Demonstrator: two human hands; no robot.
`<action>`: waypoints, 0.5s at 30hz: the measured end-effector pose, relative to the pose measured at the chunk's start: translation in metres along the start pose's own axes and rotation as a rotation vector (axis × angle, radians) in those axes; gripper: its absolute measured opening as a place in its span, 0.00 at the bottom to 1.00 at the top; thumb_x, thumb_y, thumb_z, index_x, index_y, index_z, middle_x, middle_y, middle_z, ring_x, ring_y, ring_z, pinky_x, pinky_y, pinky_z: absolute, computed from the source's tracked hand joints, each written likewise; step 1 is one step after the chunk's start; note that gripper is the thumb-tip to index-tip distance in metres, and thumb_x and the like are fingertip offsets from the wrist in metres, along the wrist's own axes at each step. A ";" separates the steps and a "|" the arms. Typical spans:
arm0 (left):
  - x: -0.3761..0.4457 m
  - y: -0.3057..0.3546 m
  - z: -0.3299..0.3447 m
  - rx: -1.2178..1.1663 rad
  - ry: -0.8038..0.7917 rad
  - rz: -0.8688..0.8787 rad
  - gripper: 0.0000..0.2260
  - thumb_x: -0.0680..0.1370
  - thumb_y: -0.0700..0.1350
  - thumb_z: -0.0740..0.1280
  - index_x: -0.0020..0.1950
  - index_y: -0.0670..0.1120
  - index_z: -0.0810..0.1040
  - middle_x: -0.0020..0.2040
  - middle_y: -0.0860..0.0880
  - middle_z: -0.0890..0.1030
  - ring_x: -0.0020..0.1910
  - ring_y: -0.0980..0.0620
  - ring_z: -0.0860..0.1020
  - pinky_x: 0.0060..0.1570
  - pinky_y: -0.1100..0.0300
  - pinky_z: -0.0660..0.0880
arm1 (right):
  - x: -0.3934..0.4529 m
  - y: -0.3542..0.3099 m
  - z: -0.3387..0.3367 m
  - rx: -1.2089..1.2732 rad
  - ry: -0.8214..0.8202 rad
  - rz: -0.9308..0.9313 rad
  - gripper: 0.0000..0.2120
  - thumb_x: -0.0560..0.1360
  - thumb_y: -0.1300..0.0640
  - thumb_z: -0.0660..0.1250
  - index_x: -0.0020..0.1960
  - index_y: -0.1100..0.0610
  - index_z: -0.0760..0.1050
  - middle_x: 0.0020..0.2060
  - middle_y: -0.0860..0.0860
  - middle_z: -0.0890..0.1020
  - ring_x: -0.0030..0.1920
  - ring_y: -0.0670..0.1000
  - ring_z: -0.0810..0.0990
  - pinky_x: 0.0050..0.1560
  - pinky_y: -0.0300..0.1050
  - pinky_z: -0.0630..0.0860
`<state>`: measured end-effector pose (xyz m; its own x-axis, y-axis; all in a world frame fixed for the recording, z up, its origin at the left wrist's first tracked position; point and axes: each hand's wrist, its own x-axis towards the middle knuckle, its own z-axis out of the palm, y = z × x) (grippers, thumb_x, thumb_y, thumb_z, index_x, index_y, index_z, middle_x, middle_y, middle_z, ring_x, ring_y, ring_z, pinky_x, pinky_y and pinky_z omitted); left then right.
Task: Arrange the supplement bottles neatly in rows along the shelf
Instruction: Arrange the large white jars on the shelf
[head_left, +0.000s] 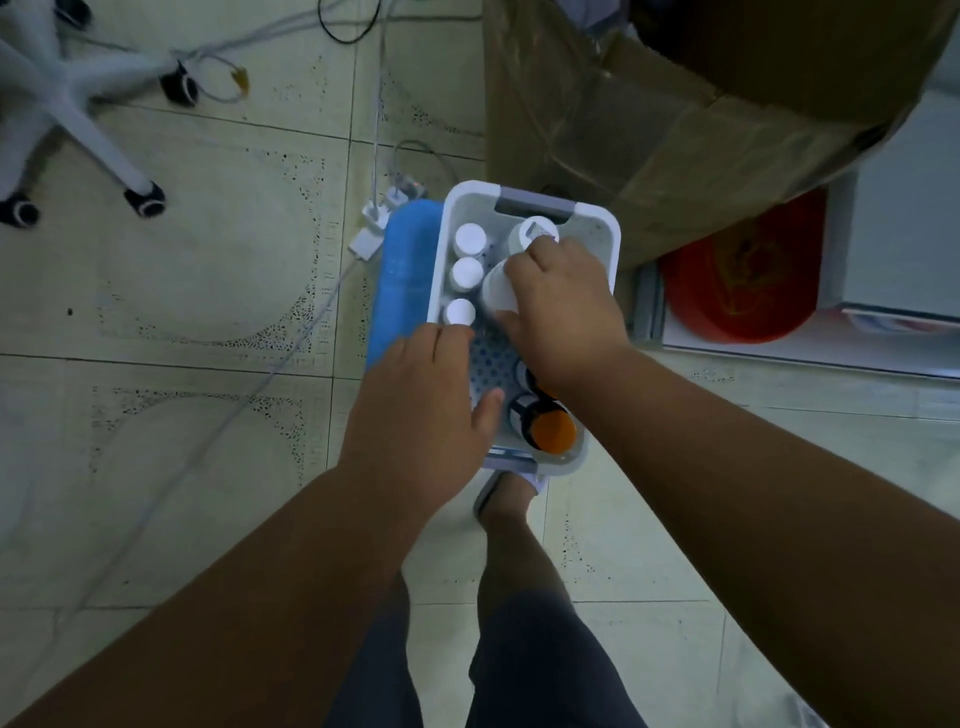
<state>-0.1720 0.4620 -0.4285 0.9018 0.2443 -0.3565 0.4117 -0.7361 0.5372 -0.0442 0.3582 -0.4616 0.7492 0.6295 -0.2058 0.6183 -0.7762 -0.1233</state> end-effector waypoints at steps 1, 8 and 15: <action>0.000 -0.001 0.002 -0.004 -0.003 -0.004 0.21 0.77 0.53 0.69 0.66 0.45 0.72 0.57 0.46 0.76 0.55 0.46 0.75 0.52 0.52 0.73 | 0.001 -0.001 0.003 -0.004 0.016 -0.013 0.11 0.67 0.60 0.74 0.47 0.61 0.77 0.43 0.59 0.79 0.45 0.61 0.76 0.44 0.51 0.70; -0.014 0.003 -0.010 -0.004 0.008 0.030 0.21 0.77 0.51 0.70 0.66 0.44 0.73 0.58 0.45 0.76 0.55 0.45 0.75 0.53 0.51 0.73 | -0.017 -0.006 -0.027 0.132 -0.039 0.004 0.22 0.71 0.52 0.72 0.62 0.59 0.74 0.57 0.58 0.76 0.58 0.60 0.72 0.57 0.52 0.66; -0.079 0.062 -0.074 0.069 0.010 0.180 0.24 0.73 0.57 0.60 0.60 0.41 0.75 0.52 0.42 0.78 0.49 0.40 0.78 0.45 0.45 0.78 | -0.114 -0.014 -0.159 0.360 0.149 0.088 0.22 0.66 0.58 0.72 0.59 0.59 0.77 0.52 0.59 0.77 0.51 0.61 0.75 0.49 0.52 0.72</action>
<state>-0.2079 0.4437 -0.3106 0.9614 0.1111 -0.2517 0.2344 -0.8098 0.5378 -0.1007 0.3031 -0.2816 0.8385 0.5373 -0.0910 0.4468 -0.7734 -0.4497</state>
